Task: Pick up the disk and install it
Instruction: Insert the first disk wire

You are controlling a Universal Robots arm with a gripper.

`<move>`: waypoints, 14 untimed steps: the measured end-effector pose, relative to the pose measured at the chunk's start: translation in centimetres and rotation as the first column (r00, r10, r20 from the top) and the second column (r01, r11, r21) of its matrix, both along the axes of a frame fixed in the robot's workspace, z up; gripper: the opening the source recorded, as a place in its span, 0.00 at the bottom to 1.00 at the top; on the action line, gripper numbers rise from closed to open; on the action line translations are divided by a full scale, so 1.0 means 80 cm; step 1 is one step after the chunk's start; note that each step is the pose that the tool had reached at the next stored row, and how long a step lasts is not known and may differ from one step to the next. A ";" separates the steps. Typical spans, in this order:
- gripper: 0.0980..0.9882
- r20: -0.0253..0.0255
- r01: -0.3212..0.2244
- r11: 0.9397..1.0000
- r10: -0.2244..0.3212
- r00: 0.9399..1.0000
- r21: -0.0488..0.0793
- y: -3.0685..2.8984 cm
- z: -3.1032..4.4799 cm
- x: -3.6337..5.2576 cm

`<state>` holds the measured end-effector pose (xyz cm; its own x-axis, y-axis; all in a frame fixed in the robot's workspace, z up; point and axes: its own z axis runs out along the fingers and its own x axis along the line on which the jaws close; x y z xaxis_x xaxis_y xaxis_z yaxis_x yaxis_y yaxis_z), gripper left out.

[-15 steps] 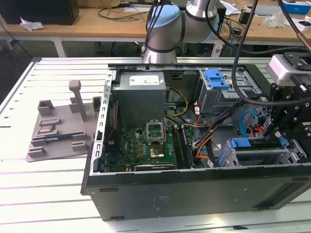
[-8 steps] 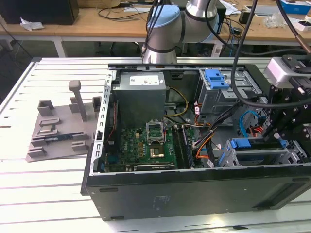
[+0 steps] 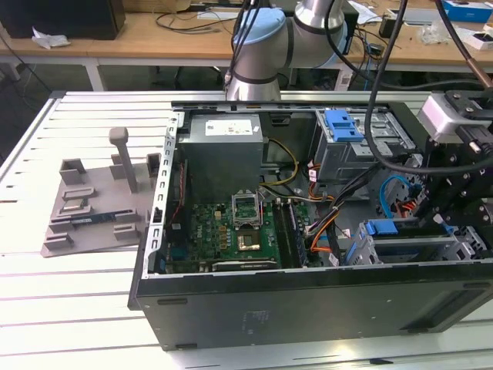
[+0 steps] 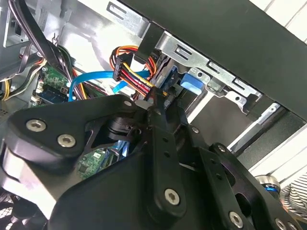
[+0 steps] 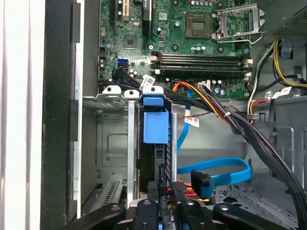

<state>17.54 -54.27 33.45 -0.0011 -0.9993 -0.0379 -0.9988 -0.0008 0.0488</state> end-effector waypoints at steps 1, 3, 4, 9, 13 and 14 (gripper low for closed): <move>0.17 0.000 0.000 1.000 0.000 1.000 -0.001 -0.0001 0.0015 0.000; 0.17 0.000 0.000 1.000 0.000 1.000 0.000 0.0002 0.0145 0.000; 0.17 0.000 0.000 1.000 0.000 1.000 -0.001 0.0007 0.0206 0.000; 0.01 0.000 0.000 1.000 0.000 1.000 0.000 0.0038 0.0524 0.000; 0.01 0.000 0.000 1.000 0.000 1.000 0.000 0.0038 0.0547 0.000; 0.01 0.000 0.000 1.000 0.000 1.000 0.000 0.0038 0.0549 0.000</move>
<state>17.54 -53.97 37.84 -0.0010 -0.9993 -0.0375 -0.9988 -0.0008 0.0488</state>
